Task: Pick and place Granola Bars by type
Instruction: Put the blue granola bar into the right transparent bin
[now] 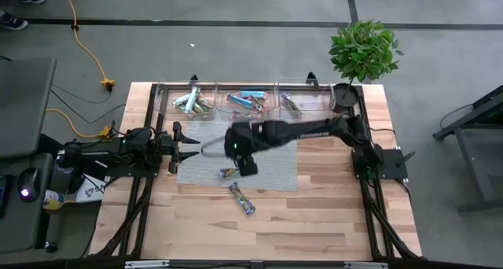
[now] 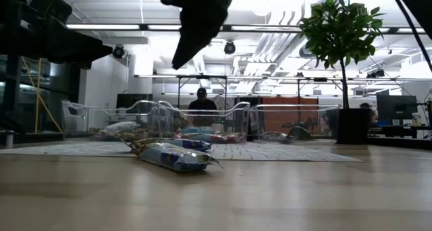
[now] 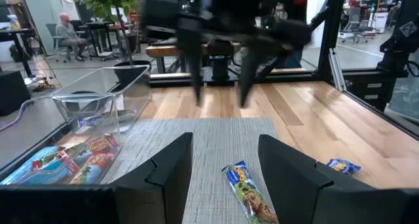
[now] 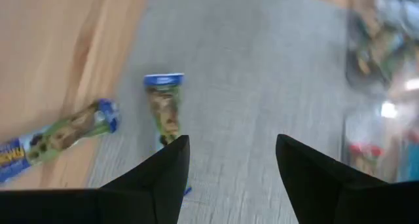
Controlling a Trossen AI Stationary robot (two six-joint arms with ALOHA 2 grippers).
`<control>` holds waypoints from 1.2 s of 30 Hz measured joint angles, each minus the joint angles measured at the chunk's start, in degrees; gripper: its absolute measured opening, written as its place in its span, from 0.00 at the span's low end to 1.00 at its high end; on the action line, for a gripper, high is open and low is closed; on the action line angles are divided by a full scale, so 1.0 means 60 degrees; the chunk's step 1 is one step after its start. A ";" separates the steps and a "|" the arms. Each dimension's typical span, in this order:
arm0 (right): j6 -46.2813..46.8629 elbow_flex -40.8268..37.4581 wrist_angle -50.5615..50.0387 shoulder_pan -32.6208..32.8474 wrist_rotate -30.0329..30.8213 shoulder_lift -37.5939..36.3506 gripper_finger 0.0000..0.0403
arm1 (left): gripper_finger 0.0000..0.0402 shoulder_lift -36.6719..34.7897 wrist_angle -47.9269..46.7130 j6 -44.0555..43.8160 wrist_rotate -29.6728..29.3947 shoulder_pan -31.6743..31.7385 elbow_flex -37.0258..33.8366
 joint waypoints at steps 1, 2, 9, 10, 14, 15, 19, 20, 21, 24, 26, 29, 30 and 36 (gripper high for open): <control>-0.0248 -0.0187 0.0206 0.0168 0.0135 0.0000 0.52 | 0.43 -0.0002 0.0000 -0.0001 -0.0001 0.0000 0.0000; -0.0382 -0.0352 0.0340 0.0313 0.0239 0.0000 0.53 | 0.43 -0.0003 0.0000 -0.0002 0.0000 0.0000 0.0001; 0.0889 -0.1671 0.1610 0.0440 -0.0318 0.0000 0.59 | 0.43 -0.0002 0.0000 0.0000 -0.0002 0.0001 0.0000; 0.1072 -0.1854 0.1866 0.0422 -0.0405 0.0000 0.60 | 0.43 -0.0003 0.0000 0.0000 0.0000 0.0001 0.0001; 0.1240 -0.2424 0.2643 0.0433 -0.0767 0.0000 0.63 | 0.43 -0.0003 0.0000 -0.0002 0.0000 0.0002 0.0001; 0.1219 -0.2523 0.2801 0.0435 -0.0873 0.0000 0.64 | 0.43 -0.0003 0.0000 0.0002 -0.0004 -0.0001 0.0001; 0.1220 -0.2898 0.3238 0.0436 -0.1172 0.0000 0.65 | 0.43 -0.0003 0.0000 0.0000 -0.0002 0.0000 0.0001; 0.1226 -0.2982 0.3269 0.0436 -0.1195 0.0000 0.65 | 0.43 -0.0003 0.0000 -0.0002 -0.0004 0.0000 0.0001; 0.1234 -0.3037 0.3294 0.0436 -0.1196 0.0000 0.65 | 0.43 -0.0003 0.0000 0.0002 0.0000 0.0001 0.0001; 0.1244 -0.3181 0.3453 0.0417 -0.1144 0.0000 0.65 | 0.43 -0.0002 0.0000 -0.0002 -0.0002 0.0001 0.0001; 0.1248 -0.3337 0.3577 0.0365 -0.1153 0.0000 0.65 | 0.43 -0.0003 0.0000 -0.0001 0.0000 0.0000 0.0000; 0.1415 -0.3552 0.3922 0.0282 -0.1292 0.0004 0.65 | 0.43 0.0001 0.0000 -0.0002 0.0000 0.0003 0.0001; 0.1455 -0.3631 0.4032 0.0253 -0.1301 0.0004 0.65 | 0.43 -0.0003 0.0000 -0.0002 0.0000 -0.0001 0.0001; 0.1472 -0.4014 0.4497 0.0174 -0.1274 0.0004 0.65 | 0.43 -0.0001 0.0000 0.0000 -0.0004 0.0001 0.0001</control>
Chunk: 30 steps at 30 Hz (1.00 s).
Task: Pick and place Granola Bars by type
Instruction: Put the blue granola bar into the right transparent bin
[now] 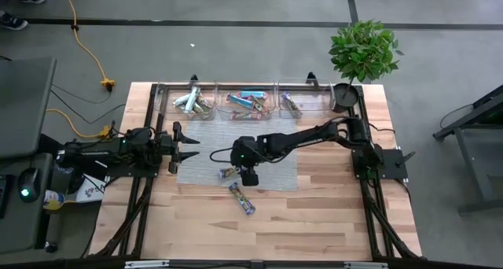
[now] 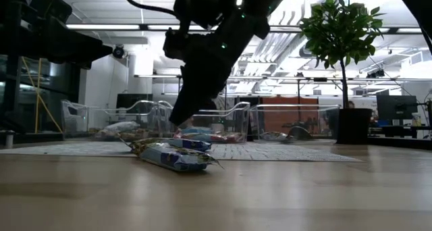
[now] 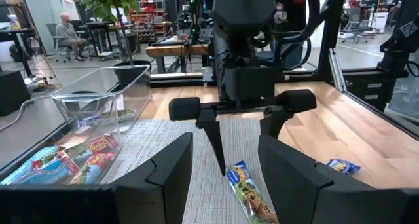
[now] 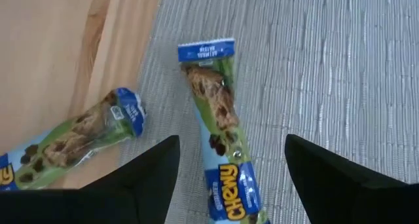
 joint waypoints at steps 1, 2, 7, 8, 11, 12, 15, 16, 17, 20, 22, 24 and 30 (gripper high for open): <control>-0.0004 -0.0060 0.0083 0.0000 0.0011 0.0000 0.65 | 0.43 0.0001 0.0000 -0.0001 0.0003 0.0002 0.0000; -0.0035 -0.0110 0.0092 0.0000 0.0023 0.0000 0.65 | 0.43 -0.0001 0.0000 -0.0002 0.0003 -0.0002 0.0000; -0.0053 -0.0361 0.0483 -0.0053 0.0083 0.0000 0.65 | 0.43 -0.0002 0.0000 -0.0002 0.0004 -0.0002 0.0000; -0.0055 -0.0399 0.0470 -0.0058 0.0080 0.0000 0.65 | 0.43 0.0000 0.0000 0.0000 0.0001 0.0000 0.0000; -0.0122 -0.0506 0.0524 -0.0066 0.0076 0.0000 0.65 | 0.43 -0.0001 0.0000 -0.0002 0.0004 0.0002 0.0000; -0.0125 -0.0523 0.0526 -0.0066 0.0058 0.0000 0.65 | 0.43 -0.0001 0.0000 0.0000 0.0004 0.0000 0.0000; -0.0140 -0.0523 0.0524 -0.0066 0.0041 0.0110 0.65 | 0.43 -0.0001 0.0000 -0.0002 0.0003 0.0001 0.0000; -0.0144 -0.0530 0.0477 -0.0067 0.0010 0.0133 0.65 | 0.43 -0.0002 0.0000 -0.0002 0.0004 -0.0002 0.0000; -0.0147 -0.0530 0.0525 -0.0066 -0.0014 0.0226 0.65 | 0.43 0.0002 0.0000 -0.0002 0.0002 0.0000 0.0000; -0.0147 -0.0530 0.0583 -0.0069 0.0020 0.0335 0.65 | 0.43 0.0002 0.0000 -0.0002 0.0000 -0.0002 0.0000; -0.0130 -0.0523 0.0867 -0.0069 0.0146 0.0416 0.65 | 0.43 -0.0002 0.0003 0.0000 0.0001 0.0000 0.0000; -0.0071 -0.0526 0.0814 -0.0073 0.0213 0.0423 0.65 | 0.43 0.0002 0.0004 -0.0002 0.0004 0.0001 0.0000; -0.0055 -0.0523 0.0915 -0.0057 0.0225 0.0662 0.64 | 0.43 -0.0001 0.0007 -0.0002 0.0004 0.0002 0.0000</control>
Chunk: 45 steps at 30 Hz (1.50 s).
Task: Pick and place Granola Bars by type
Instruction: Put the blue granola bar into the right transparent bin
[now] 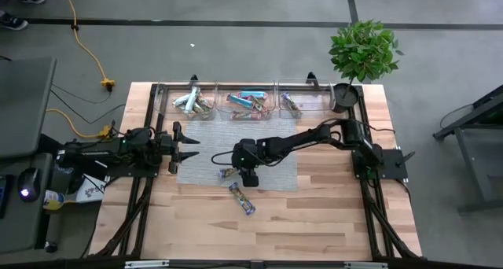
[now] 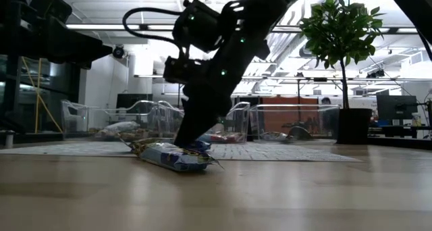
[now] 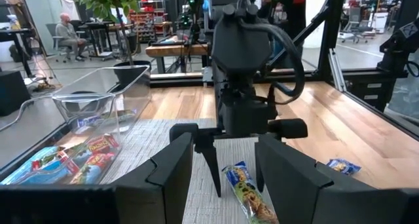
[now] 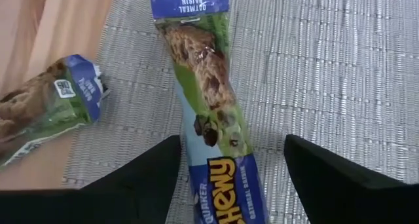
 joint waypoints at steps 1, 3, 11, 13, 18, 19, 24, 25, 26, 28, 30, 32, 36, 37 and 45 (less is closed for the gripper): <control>0.0011 0.0000 0.0001 0.0003 -0.0025 0.0004 0.64 | 0.43 0.0000 0.0003 0.0000 0.0000 0.0000 -0.0003; 0.0014 0.0018 0.0079 0.0020 -0.0117 0.0101 0.63 | 0.43 0.0000 0.0004 0.0000 0.0000 -0.0001 -0.0001; 0.0485 0.0022 0.0121 0.0031 0.0146 0.0127 0.55 | 0.43 0.0002 0.0007 0.0000 0.0000 -0.0002 -0.0002; 0.0487 0.0022 0.0118 0.0028 0.0061 0.0128 0.51 | 0.43 0.0001 0.0007 0.0000 0.0000 -0.0002 -0.0002; 0.0757 0.0025 0.0120 0.0028 0.0079 0.0124 0.42 | 0.43 0.0002 0.0007 0.0002 0.0000 -0.0002 -0.0004; 0.0879 0.0025 0.0137 0.0028 0.0078 0.0124 0.41 | 0.43 0.0000 0.0007 0.0000 0.0000 0.0000 -0.0003; 0.1536 0.0025 0.0437 0.0038 -0.0022 0.0124 0.32 | 0.43 0.0001 0.0007 0.0000 0.0000 -0.0004 -0.0004; 0.1673 0.0019 0.0507 0.0042 -0.0065 0.0124 0.31 | 0.43 0.0000 0.0007 0.0000 0.0000 0.0000 -0.0004; 0.1760 0.0015 0.0578 0.0051 -0.0103 0.0124 0.29 | 0.43 0.0000 0.0007 0.0000 0.0000 -0.0002 -0.0003; 0.1841 0.0010 0.0651 0.0057 -0.0164 0.0093 0.28 | 0.43 0.0002 0.0007 0.0000 0.0000 -0.0002 -0.0004; 0.1846 -0.0005 0.0732 0.0060 -0.0189 0.0026 0.27 | 0.43 0.0000 0.0007 0.0000 0.0000 -0.0001 -0.0002; 0.1846 -0.0007 0.0818 0.0060 -0.0111 -0.0131 0.26 | 0.43 0.0002 0.0007 0.0000 0.0000 -0.0003 -0.0003; 0.1835 -0.0004 0.0855 0.0043 0.0516 -0.0654 0.26 | 0.43 0.0000 0.0007 0.0002 0.0000 -0.0002 -0.0004; 0.1835 -0.0004 0.0843 0.0025 0.0798 -0.0801 0.26 | 0.43 0.0001 0.0007 0.0000 0.0000 -0.0004 -0.0002; 0.2829 0.0004 -0.0488 -0.0427 0.4601 -0.2492 0.25 | 0.43 0.0001 0.0007 0.0004 0.0000 -0.0003 -0.0003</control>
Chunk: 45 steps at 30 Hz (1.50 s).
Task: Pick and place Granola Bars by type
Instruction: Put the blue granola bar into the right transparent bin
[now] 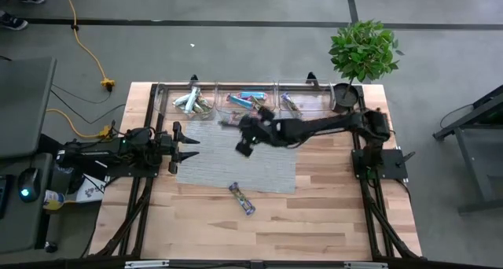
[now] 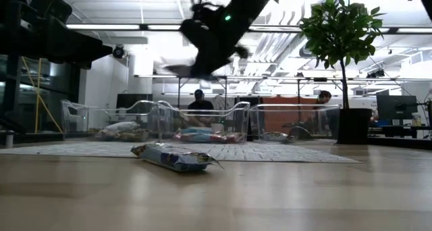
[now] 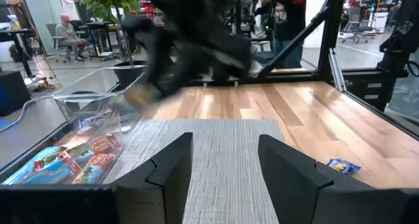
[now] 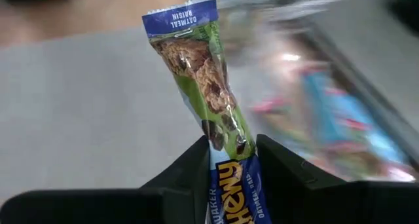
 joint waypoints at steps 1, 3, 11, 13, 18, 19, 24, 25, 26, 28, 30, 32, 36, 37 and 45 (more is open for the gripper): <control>0.0224 0.0000 -0.0315 -0.0116 0.0386 -0.0237 0.25 | 0.43 0.0001 0.0000 -0.0003 0.0000 -0.0001 -0.0001; 0.0918 0.0004 -0.0902 -0.0392 0.1139 -0.0699 0.25 | 0.43 -0.0001 0.0000 -0.0004 0.0000 0.0003 -0.0001; 0.4613 0.0015 -0.5152 -0.2241 0.2047 -0.1723 0.23 | 0.43 0.0003 -0.0004 -0.0002 0.0000 0.0001 0.0001; 0.4721 0.0015 -0.5763 -0.2705 0.1831 -0.1737 0.24 | 0.43 -0.0001 -0.0007 -0.0004 0.0000 -0.0001 -0.0001; 0.4200 0.0011 -0.6058 -0.3687 0.1152 -0.1671 0.24 | 0.43 0.0003 -0.0007 -0.0004 0.0000 0.0003 -0.0001; 0.4151 0.0011 -0.6034 -0.3849 0.0950 -0.1671 0.23 | 0.43 0.0003 -0.0007 -0.0004 0.0000 -0.0001 -0.0001; 0.4094 0.0011 -0.6064 -0.4440 0.0466 -0.1671 0.23 | 0.43 -0.0001 -0.0011 -0.0004 0.0000 0.0000 0.0000; 0.4104 0.0011 -0.6097 -0.4524 0.0319 -0.1671 0.23 | 0.43 0.0001 -0.0011 -0.0004 0.0000 0.0001 0.0001; 0.4102 0.0011 -0.6129 -0.4606 0.0142 -0.1671 0.24 | 0.43 0.0001 -0.0011 -0.0002 0.0000 0.0001 -0.0001; 0.4084 0.0011 -0.6115 -0.4720 -0.0142 -0.1671 0.26 | 0.43 0.0000 -0.0011 -0.0004 0.0000 0.0000 -0.0001; 0.4073 0.0011 -0.6109 -0.4774 -0.0303 -0.1671 0.28 | 0.43 0.0003 -0.0011 -0.0004 0.0000 0.0000 -0.0001; 0.4011 0.0011 -0.6112 -0.4788 -0.0388 -0.1671 0.31 | 0.43 0.0003 -0.0011 -0.0004 0.0000 0.0001 -0.0001; 0.3683 0.0011 -0.6073 -0.4779 -0.0713 -0.1669 0.38 | 0.43 0.0002 -0.0014 -0.0004 0.0000 0.0002 -0.0001; 0.3522 0.0011 -0.5961 -0.4751 -0.0823 -0.1669 0.40 | 0.43 0.0002 -0.0013 -0.0004 0.0000 0.0002 -0.0001; 0.1228 0.0011 -0.2644 -0.3736 -0.3863 -0.1664 0.51 | 0.43 0.0002 -0.0015 -0.0004 0.0000 0.0002 0.0001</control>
